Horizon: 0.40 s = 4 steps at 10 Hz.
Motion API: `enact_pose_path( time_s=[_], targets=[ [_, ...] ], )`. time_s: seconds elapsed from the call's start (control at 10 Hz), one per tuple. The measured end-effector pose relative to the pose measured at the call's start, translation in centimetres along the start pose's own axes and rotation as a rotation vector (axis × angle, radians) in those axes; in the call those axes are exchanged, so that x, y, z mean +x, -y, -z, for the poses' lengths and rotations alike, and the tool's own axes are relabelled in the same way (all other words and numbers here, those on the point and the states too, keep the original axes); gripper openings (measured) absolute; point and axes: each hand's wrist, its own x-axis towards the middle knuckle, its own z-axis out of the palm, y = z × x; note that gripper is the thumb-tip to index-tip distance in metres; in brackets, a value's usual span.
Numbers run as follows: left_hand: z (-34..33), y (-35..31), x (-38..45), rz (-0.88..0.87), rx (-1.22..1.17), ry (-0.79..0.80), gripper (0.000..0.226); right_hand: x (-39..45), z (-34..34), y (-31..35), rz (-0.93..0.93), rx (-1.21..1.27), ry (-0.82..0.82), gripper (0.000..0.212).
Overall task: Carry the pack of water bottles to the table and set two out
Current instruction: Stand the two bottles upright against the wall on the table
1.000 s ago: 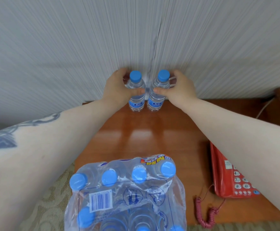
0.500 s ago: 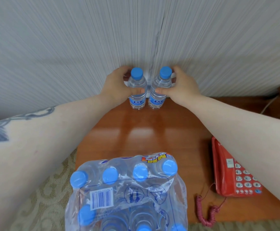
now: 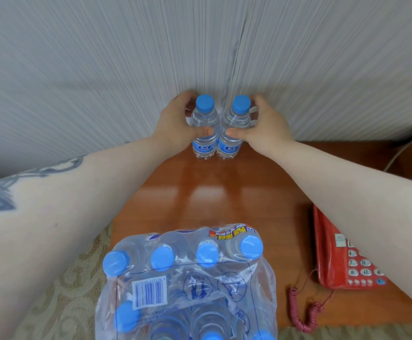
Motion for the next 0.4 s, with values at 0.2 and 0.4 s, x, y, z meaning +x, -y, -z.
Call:
enact_pose_path(
  time_s=[0.2, 0.4],
  targets=[
    [-0.8, 0.9, -1.0, 0.150, -0.033, -0.084, 0.071, -0.5, -0.4, -0.2, -0.046, 0.025, 0.033, 0.070],
    [-0.4, 0.3, -1.6, 0.262, 0.047, -0.043, 0.074, -1.6, -1.2, 0.5, -0.220, 0.093, 0.059, 0.070]
  ],
)
